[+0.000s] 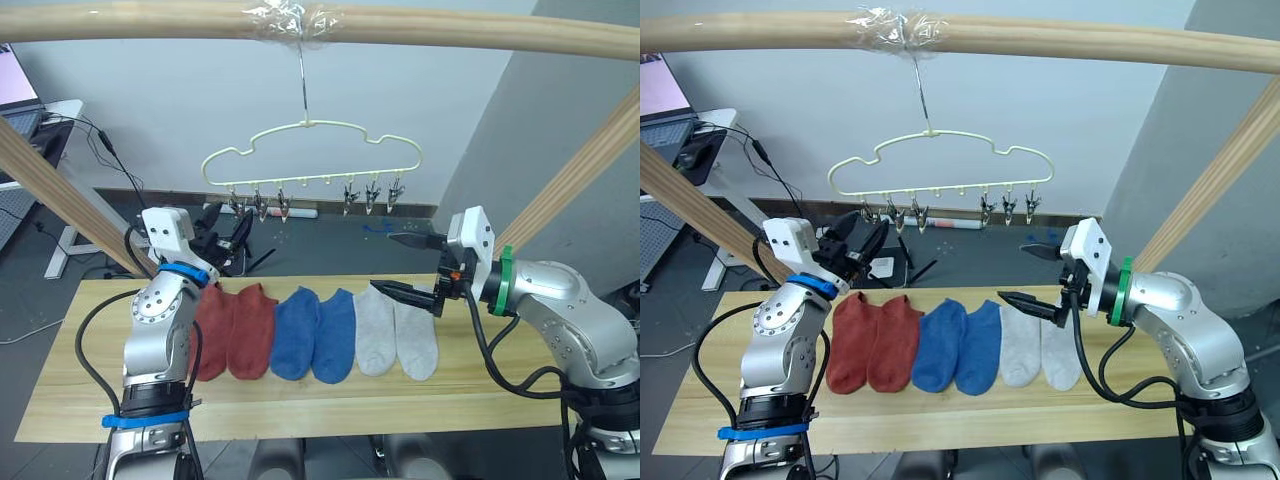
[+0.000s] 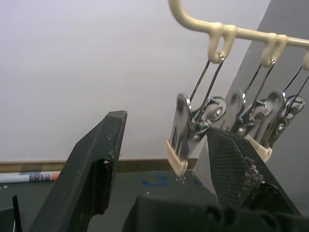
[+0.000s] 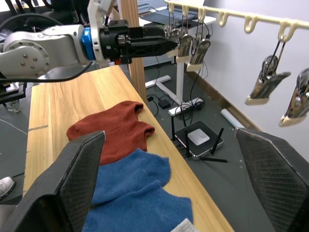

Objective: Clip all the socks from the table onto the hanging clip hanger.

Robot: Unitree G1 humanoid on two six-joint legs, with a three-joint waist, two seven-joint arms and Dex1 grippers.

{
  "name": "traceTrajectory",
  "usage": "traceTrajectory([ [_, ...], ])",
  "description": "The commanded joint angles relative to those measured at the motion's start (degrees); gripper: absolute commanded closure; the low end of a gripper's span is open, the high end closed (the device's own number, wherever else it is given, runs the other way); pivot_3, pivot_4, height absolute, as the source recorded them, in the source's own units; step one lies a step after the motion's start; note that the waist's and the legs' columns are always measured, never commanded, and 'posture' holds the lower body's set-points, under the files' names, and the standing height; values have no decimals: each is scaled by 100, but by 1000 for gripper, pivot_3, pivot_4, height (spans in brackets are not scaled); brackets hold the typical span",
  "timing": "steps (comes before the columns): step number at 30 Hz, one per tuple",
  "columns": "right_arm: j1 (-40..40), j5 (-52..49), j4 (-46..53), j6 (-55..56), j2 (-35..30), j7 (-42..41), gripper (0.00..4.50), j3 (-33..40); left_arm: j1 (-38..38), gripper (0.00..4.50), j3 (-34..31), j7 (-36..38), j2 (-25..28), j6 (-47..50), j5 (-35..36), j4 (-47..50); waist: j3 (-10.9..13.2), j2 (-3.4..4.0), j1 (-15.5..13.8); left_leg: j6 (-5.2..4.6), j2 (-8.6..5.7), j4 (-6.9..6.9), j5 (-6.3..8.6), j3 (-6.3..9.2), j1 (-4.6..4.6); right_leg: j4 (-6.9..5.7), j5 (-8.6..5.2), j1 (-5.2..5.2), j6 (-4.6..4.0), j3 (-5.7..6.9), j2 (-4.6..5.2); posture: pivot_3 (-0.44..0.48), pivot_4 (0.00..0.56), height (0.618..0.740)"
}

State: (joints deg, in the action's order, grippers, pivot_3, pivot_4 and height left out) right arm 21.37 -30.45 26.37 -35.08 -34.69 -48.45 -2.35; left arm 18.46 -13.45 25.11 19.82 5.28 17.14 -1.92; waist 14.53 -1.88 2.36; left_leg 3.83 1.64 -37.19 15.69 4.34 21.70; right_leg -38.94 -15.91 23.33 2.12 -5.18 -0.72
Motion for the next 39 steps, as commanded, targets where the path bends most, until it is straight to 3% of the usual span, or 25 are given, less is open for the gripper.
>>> traceTrajectory([
  [1,101,-112,181,72,41,-16,0,2,138,1559,-56,-162,-30,-245,-43,84,3,0,4,0,0,0,0,4,2,0,0,0,0,4,0,-57,272,735],
  [19,302,-140,105,14,95,-81,0,-55,235,1559,55,-425,-271,-330,33,214,13,-1,21,1,-2,-1,0,15,10,3,0,0,1,16,0,-46,272,735],
  [22,319,-139,95,10,101,-85,0,-60,221,2036,72,-389,-285,-291,81,250,18,-1,23,1,-2,-1,0,15,10,4,0,0,1,16,0,-45,274,735],
  [26,308,-145,109,9,107,-85,0,-63,234,3292,103,-365,-261,-276,73,286,44,0,33,1,-2,-1,0,15,10,4,-1,0,2,16,0,-44,276,735],
  [29,286,-143,117,14,109,-88,0,-71,233,3987,111,-357,-235,-262,60,313,56,0,40,1,-2,1,0,16,11,6,-1,0,2,17,0,-43,279,735],
  [33,160,6,100,91,70,-93,0,-170,183,4156,108,-345,-187,-211,19,381,80,-1,40,1,-2,1,-1,17,12,7,-1,0,1,17,0,-39,280,735],
  [39,-371,1299,-634,525,-12,634,0,-621,72,4156,160,-286,-94,-93,-46,523,97,-2,33,2,-3,4,-1,18,15,12,-1,1,2,19,2,-29,283,735],
])
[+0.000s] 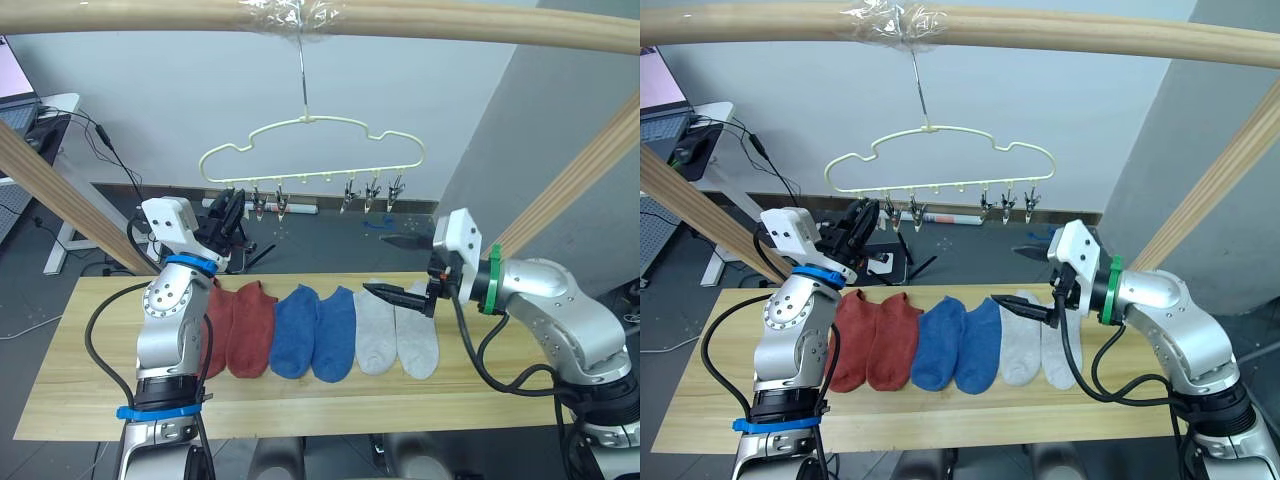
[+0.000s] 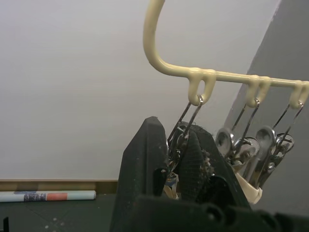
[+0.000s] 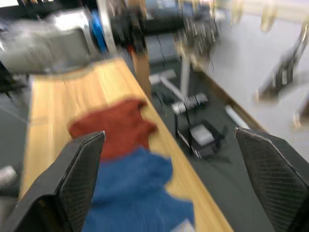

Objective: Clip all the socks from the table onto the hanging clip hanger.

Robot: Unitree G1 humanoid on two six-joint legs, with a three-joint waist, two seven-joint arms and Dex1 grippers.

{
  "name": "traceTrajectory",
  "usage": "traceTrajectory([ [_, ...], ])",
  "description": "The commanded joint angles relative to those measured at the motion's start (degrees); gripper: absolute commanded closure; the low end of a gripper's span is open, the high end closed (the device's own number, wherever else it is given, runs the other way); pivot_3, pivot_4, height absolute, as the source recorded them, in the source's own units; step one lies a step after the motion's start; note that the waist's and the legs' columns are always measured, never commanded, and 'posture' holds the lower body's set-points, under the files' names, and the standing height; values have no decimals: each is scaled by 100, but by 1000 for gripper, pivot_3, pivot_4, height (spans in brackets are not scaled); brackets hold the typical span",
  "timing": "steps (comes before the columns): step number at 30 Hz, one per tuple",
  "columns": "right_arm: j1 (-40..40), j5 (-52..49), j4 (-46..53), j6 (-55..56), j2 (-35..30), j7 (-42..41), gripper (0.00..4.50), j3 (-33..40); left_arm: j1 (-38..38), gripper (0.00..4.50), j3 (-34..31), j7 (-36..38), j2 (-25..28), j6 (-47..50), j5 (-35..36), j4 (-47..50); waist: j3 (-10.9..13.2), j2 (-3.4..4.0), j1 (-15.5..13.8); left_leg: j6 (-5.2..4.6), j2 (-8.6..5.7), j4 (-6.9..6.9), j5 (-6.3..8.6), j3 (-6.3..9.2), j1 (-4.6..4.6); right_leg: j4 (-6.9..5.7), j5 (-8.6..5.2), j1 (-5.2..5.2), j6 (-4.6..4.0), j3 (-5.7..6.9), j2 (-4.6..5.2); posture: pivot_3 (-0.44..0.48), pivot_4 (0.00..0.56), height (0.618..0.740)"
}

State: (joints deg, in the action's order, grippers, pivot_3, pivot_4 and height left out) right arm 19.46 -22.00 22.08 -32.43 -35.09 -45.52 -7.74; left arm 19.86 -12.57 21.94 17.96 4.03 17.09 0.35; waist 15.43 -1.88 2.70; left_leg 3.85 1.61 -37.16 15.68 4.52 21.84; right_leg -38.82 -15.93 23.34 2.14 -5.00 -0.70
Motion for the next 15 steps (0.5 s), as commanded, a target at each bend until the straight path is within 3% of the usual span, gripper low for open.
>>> traceTrajectory([
  [1,-267,648,-375,304,155,624,0,-95,-97,4156,82,56,114,64,-42,336,23,-4,0,0,-1,0,0,-1,0,-1,0,1,0,-1,2,-29,287,735],
  [8,-521,1541,-1811,618,976,1859,0,-170,-164,4156,68,120,225,265,27,472,66,-3,28,8,2,4,-5,-5,0,-6,0,10,0,-8,1,-24,296,735],
  [15,-245,1858,-3187,697,1558,2437,0,-71,-194,4156,78,195,307,431,68,538,97,6,36,9,0,7,-5,-11,2,-6,0,13,0,-14,1,-13,300,735],
])
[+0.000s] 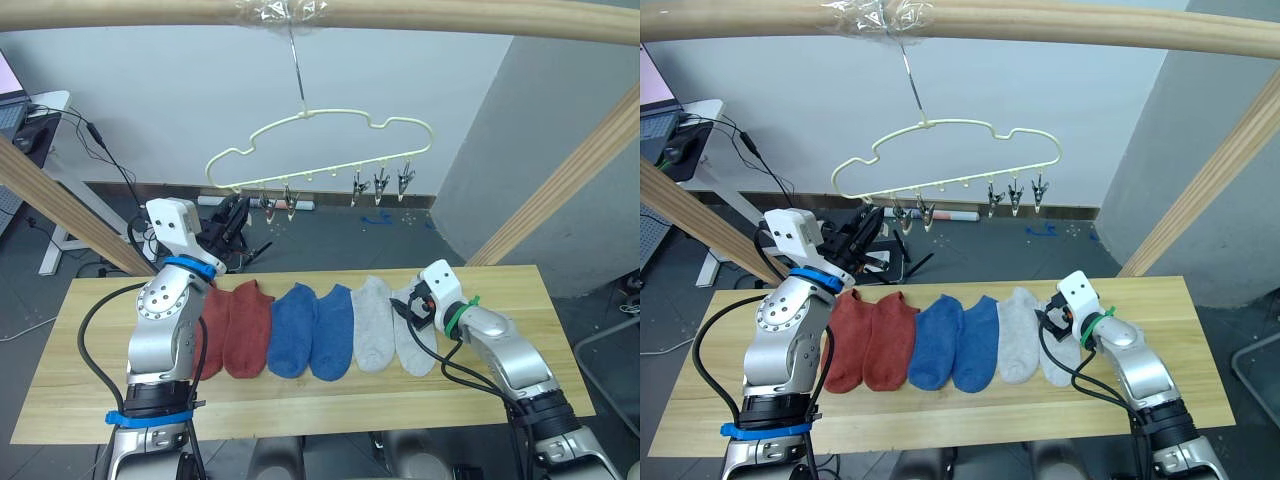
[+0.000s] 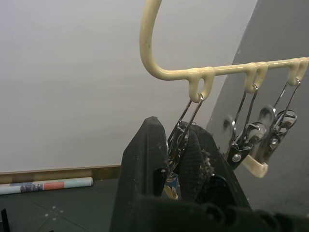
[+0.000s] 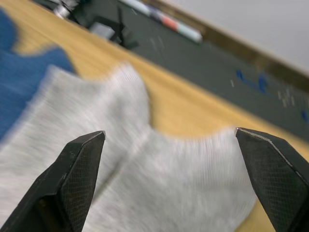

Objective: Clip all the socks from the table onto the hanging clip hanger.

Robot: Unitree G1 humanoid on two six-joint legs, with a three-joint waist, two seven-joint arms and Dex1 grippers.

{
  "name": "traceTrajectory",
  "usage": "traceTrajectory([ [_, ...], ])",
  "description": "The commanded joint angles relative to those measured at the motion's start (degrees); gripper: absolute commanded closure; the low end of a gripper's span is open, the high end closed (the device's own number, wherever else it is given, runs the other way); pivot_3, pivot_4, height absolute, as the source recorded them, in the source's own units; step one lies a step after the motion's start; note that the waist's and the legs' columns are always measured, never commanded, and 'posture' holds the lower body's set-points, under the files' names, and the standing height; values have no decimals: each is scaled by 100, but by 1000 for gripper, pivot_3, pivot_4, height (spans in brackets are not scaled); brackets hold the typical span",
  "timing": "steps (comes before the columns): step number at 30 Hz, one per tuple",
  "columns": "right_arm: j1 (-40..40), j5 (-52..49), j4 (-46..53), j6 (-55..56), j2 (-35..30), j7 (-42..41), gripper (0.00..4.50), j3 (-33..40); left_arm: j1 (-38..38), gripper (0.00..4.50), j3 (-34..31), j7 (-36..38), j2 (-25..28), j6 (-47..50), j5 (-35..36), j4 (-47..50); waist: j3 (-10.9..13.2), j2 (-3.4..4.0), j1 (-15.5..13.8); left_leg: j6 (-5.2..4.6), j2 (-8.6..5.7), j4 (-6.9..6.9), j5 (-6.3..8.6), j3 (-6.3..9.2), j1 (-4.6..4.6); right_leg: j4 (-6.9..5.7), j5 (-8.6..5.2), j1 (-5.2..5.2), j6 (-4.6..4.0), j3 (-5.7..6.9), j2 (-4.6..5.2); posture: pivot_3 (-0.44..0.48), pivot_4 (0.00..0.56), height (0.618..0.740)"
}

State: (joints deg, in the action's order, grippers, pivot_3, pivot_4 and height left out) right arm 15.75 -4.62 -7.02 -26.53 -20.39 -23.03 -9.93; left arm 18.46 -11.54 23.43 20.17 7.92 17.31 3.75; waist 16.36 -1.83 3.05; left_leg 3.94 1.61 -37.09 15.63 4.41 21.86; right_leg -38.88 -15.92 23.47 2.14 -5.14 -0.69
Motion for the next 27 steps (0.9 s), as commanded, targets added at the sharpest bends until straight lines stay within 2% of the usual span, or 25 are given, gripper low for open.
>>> traceTrajectory([
  [1,145,136,-377,82,127,231,0,159,-65,4156,-28,46,92,58,48,211,4,1,1,0,0,0,0,-1,0,0,0,1,0,-1,0,-7,300,735],
  [2,163,128,-464,38,189,308,0,218,-74,4156,-30,49,97,68,48,221,5,1,0,0,-1,0,0,-1,0,0,0,1,0,0,0,-7,300,735],
  [5,138,93,-558,-33,323,386,580,325,-112,4156,-42,57,120,98,53,250,4,1,0,0,1,2,0,1,0,0,0,1,0,1,0,-7,300,735],
  [7,102,119,-522,-43,358,392,1418,344,-137,4156,-50,64,128,111,57,262,4,1,1,0,0,2,0,1,0,0,0,1,1,0,0,-7,300,735],
  [9,63,142,-477,-22,375,395,1959,353,-164,4156,-61,70,134,123,61,273,4,1,3,0,0,2,0,0,-1,0,0,1,1,0,0,-7,300,735],
  [12,17,185,-354,124,332,330,3092,331,-198,4156,-74,81,152,171,92,309,4,2,5,0,1,2,0,0,-1,0,-1,1,2,0,0,-7,300,735],
  [16,-54,228,288,326,104,-27,4473,161,-225,4156,-113,146,207,364,229,427,15,10,15,0,0,4,0,-1,0,1,-4,2,7,-3,-1,0,301,735],
  [22,218,450,1857,629,-338,-837,4500,-547,-262,4156,-255,352,478,958,713,748,43,22,43,1,5,6,0,-2,2,0,-17,9,29,-5,-5,-4,302,735],
  [27,914,833,1847,993,101,-914,4500,-1265,-195,4156,-375,411,593,1592,1228,989,60,17,31,4,7,7,-2,5,4,0,-17,10,30,2,-7,-9,296,735],
])
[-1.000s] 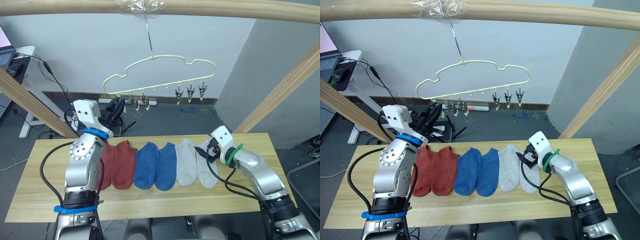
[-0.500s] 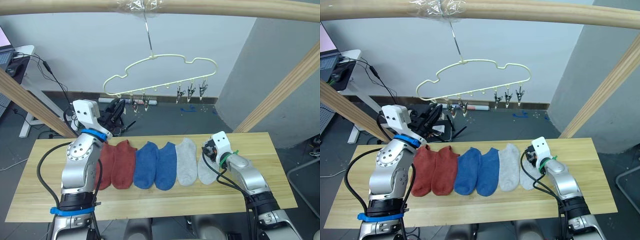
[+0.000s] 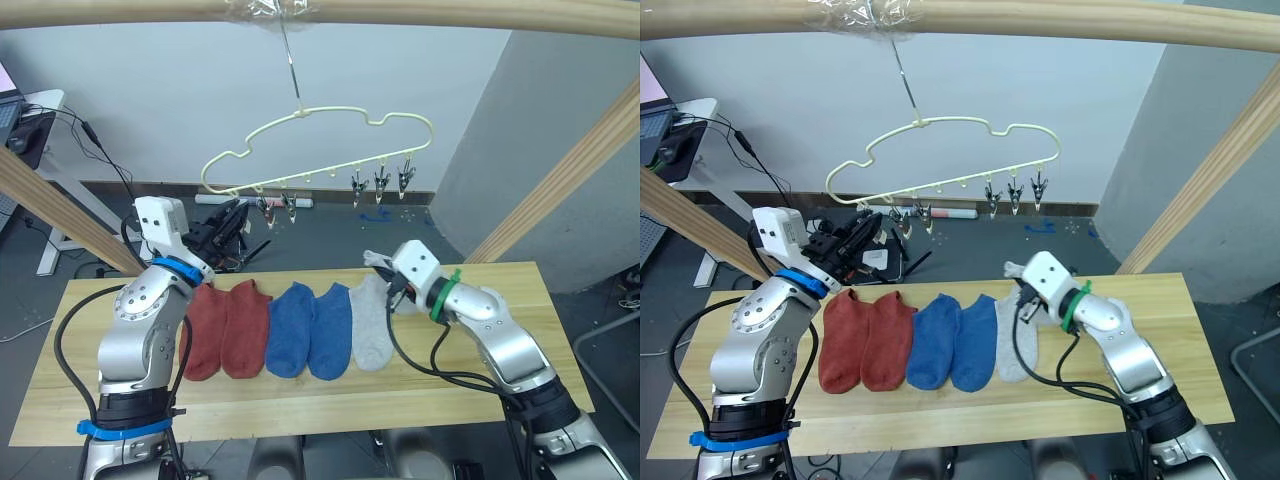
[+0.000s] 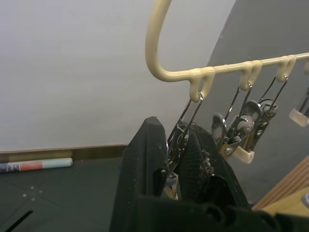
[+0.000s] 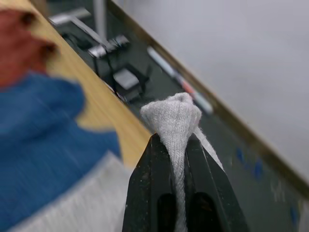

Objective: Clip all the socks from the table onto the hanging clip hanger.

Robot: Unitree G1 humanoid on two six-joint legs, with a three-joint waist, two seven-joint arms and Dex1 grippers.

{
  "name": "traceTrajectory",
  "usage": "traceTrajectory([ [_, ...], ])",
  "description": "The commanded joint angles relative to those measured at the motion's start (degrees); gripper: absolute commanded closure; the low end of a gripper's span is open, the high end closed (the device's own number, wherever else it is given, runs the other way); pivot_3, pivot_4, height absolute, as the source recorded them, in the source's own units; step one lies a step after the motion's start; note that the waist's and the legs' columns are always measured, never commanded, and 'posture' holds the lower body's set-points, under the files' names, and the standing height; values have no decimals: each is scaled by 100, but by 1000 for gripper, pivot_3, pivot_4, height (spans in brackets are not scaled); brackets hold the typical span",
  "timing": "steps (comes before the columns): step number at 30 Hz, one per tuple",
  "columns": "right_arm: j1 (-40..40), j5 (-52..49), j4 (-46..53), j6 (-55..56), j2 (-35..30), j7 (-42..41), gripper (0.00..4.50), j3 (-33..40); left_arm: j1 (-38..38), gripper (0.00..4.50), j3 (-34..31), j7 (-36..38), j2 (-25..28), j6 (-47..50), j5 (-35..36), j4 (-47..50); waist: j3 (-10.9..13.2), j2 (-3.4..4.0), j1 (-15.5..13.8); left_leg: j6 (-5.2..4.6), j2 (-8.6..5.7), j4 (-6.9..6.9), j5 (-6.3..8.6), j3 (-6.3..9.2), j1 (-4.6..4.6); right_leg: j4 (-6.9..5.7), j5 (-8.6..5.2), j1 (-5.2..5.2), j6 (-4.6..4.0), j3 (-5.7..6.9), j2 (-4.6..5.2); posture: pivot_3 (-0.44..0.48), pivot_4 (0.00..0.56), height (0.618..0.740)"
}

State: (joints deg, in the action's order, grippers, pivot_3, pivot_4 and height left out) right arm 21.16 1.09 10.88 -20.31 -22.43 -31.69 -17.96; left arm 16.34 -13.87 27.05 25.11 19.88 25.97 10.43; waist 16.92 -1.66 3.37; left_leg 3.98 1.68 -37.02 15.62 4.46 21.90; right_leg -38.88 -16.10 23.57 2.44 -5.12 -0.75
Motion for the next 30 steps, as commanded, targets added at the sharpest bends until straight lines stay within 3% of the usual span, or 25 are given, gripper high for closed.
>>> traceTrajectory([
  [1,522,350,-60,447,470,7,4500,-586,36,4156,-153,48,113,532,472,375,4,-1,4,1,-1,0,-1,-1,1,0,1,2,-2,-2,2,-7,296,735],
  [8,1312,881,-1245,981,1603,403,4500,-1155,295,4156,-330,-248,55,1475,1244,677,10,-10,-31,16,0,1,-9,8,30,-3,18,29,-30,10,8,3,292,735],
  [13,1519,1066,-1764,1260,2077,609,4500,-1254,361,4156,-472,-456,35,1949,1700,792,11,-15,-47,56,2,-4,-32,21,89,-9,20,75,-30,27,48,13,289,735],
  [18,1696,1138,-1988,1416,2368,761,4500,-1150,339,4156,-553,-623,29,2238,2019,896,11,-16,-49,56,-2,-3,-32,35,96,-8,21,77,-31,100,95,18,285,735],
  [30,1773,1114,-2058,1584,2731,893,4500,-1067,217,4156,-549,-893,-10,2317,2237,957,10,-17,-61,62,-6,-1,-35,51,97,-10,21,75,-31,121,95,23,277,735],
])
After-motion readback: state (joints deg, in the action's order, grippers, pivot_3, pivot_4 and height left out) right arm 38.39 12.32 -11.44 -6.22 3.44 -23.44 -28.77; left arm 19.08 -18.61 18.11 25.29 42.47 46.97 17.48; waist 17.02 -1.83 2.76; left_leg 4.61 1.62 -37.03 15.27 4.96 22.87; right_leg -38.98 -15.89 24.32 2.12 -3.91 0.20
